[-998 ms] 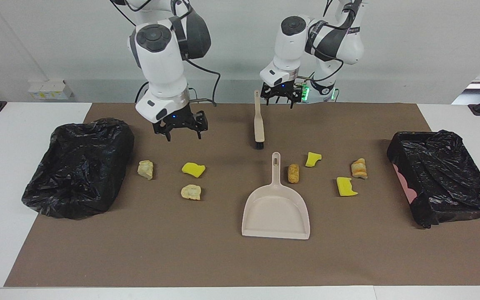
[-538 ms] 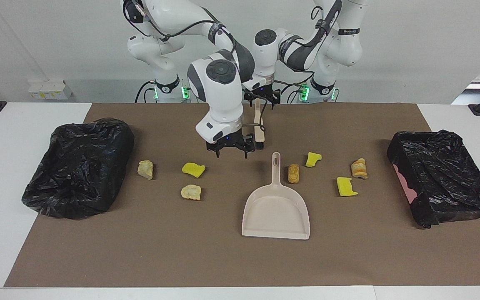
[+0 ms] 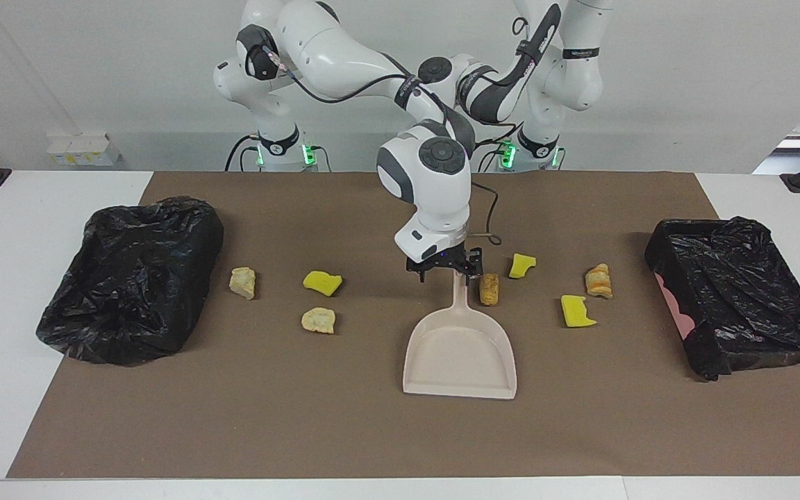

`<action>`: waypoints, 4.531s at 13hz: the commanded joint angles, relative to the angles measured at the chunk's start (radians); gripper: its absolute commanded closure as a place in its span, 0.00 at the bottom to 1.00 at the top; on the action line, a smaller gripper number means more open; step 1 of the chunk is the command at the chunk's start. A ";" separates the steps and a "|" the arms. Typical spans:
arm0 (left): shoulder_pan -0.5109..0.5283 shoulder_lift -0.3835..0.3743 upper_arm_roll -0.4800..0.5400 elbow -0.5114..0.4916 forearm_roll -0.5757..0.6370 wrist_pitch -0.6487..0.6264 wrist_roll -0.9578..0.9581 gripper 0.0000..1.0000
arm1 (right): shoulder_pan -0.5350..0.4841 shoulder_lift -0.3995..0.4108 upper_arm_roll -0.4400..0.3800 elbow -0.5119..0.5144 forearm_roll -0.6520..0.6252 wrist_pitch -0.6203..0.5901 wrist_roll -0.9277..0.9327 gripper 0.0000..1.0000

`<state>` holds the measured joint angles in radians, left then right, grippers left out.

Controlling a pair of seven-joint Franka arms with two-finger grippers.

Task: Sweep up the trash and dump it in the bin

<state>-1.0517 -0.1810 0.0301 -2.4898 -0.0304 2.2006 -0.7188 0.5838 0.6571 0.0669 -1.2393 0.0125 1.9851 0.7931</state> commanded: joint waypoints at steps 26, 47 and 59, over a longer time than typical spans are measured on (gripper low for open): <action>0.649 -0.034 0.031 0.149 0.208 -0.199 0.369 1.00 | -0.156 -0.097 0.005 -0.034 0.081 -0.078 -0.547 1.00; 1.039 0.130 0.030 0.212 0.300 -0.134 0.592 1.00 | -0.110 -0.303 0.004 -0.423 -0.186 -0.109 -1.844 1.00; 0.759 0.133 0.022 0.178 0.146 -0.062 0.581 1.00 | -0.070 -0.287 0.005 -0.434 -0.171 -0.065 -1.638 1.00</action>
<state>-0.2271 -0.0418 0.0394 -2.2934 0.1512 2.1138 -0.1281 0.5242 0.3801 0.0641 -1.6528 -0.1502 1.8894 -0.8686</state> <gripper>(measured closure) 0.736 0.687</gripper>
